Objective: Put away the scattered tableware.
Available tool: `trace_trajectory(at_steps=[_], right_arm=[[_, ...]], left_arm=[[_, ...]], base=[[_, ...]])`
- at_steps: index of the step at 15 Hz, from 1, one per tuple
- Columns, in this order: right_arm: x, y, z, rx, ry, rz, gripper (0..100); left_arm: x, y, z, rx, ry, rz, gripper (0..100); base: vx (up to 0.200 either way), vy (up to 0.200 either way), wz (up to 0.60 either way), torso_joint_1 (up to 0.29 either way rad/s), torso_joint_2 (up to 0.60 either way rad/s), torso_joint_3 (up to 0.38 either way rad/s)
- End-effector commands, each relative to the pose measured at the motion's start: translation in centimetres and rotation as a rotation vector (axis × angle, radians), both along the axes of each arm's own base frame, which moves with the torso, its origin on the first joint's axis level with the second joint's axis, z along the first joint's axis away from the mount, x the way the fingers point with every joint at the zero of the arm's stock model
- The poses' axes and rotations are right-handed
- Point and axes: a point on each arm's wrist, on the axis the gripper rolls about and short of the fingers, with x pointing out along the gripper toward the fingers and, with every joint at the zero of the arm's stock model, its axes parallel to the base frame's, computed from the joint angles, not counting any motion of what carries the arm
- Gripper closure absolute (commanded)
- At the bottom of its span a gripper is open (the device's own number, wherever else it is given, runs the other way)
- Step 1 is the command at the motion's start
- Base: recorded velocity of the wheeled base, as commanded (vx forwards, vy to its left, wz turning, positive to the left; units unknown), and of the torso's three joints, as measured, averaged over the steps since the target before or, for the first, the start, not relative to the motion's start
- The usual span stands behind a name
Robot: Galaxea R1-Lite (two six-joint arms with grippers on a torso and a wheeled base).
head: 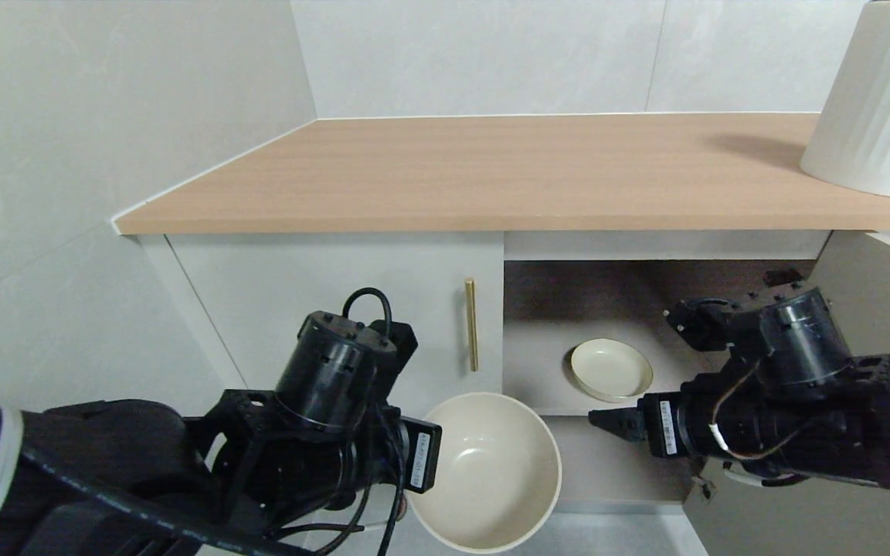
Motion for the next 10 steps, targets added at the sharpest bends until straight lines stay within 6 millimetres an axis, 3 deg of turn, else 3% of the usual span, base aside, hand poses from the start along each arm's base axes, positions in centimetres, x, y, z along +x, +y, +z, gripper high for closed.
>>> trace_trajectory(at_steps=[1, 4, 10], right_arm=[[-2.7, 0.4, 1.9, 0.043, -0.056, 0.082, 0], [-3.7, 1.4, 1.2, 0.034, -0.024, 0.155, 0], [-3.1, 2.9, -1.3, -0.021, 0.058, 0.189, 0]], left_arm=[[-0.2, -1.4, -1.4, 0.047, 0.019, -0.019, 100], [-0.7, -2.2, -1.7, 0.059, 0.019, -0.042, 100], [-1.5, -3.1, -1.7, 0.043, -0.013, -0.080, 100]], base=[[0.000, 0.000, 0.00, 0.000, 0.00, 0.000], [0.000, 0.000, 0.00, 0.000, 0.00, 0.000], [0.000, 0.000, 0.00, 0.000, 0.00, 0.000]])
